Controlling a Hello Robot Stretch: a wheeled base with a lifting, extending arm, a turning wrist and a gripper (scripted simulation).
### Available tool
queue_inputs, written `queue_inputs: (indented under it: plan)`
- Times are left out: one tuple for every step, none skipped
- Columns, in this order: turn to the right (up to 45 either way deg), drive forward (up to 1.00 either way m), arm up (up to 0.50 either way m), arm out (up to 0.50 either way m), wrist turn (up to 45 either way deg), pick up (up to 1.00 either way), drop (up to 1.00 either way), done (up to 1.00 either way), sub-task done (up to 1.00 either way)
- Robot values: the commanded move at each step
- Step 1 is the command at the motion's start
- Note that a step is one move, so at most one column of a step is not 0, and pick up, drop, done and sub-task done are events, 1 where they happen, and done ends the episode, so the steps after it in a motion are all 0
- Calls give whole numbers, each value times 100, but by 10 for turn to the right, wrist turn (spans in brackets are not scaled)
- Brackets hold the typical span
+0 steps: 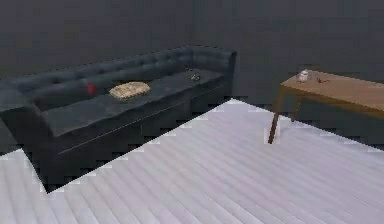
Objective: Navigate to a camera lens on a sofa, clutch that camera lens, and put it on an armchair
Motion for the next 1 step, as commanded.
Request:
queue_inputs:
  plan:
    - [0, 100, 0, 0, 0, 0, 0, 0, 0]
